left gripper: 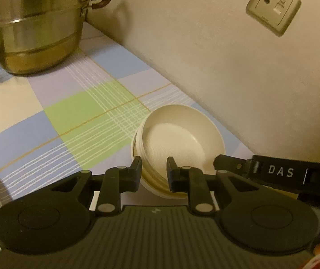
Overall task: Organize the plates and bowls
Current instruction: 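Lift the cream bowls and lower them into the white floral bowl, then open both grippers to release the cream bowls, then pull both grippers back from the bowl stack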
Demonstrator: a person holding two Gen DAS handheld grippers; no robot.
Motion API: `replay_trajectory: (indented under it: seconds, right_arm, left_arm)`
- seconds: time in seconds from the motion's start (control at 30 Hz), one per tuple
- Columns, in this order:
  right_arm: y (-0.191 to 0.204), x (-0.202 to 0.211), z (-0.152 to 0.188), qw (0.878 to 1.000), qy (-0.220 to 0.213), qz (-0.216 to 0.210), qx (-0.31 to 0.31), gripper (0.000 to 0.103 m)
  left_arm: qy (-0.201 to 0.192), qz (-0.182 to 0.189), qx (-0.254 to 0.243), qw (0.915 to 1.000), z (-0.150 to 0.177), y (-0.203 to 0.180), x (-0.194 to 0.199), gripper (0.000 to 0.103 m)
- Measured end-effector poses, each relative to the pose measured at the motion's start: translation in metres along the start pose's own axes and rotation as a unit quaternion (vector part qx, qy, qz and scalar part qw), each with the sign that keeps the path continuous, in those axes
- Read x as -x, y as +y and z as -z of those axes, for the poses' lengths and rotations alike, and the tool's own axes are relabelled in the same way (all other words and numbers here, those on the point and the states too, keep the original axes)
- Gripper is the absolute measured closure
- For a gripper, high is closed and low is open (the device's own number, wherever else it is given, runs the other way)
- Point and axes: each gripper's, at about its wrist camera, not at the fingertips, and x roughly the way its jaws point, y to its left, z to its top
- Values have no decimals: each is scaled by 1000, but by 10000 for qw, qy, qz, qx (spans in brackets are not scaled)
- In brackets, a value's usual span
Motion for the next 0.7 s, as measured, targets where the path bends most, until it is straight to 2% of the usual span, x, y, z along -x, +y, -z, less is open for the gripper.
replay_trajectory:
  seconds: [0.03,0.1,0.27,0.37,0.7]
  right_arm:
    - [0,3,1,10000,-24,-41,6,65]
    - [0,9,2,9999,-79,-100,67,60]
    - [-1,24,10,9994,-89,-275,205,57]
    - [-3,34,17,9986,3,-462,273,52]
    - [-13,75,53,9930,274,-824,803,43]
  left_arm:
    - [-38,-12,-7,10000,1,-1,4,83]
    - [-110,-26,-10,9999,3,-3,12,82]
    - [-185,-146,1,9997,13,-7,34,81]
    - [-184,-269,47,9995,23,-8,50,77]
    - [-122,-610,259,9977,79,-11,98,74]
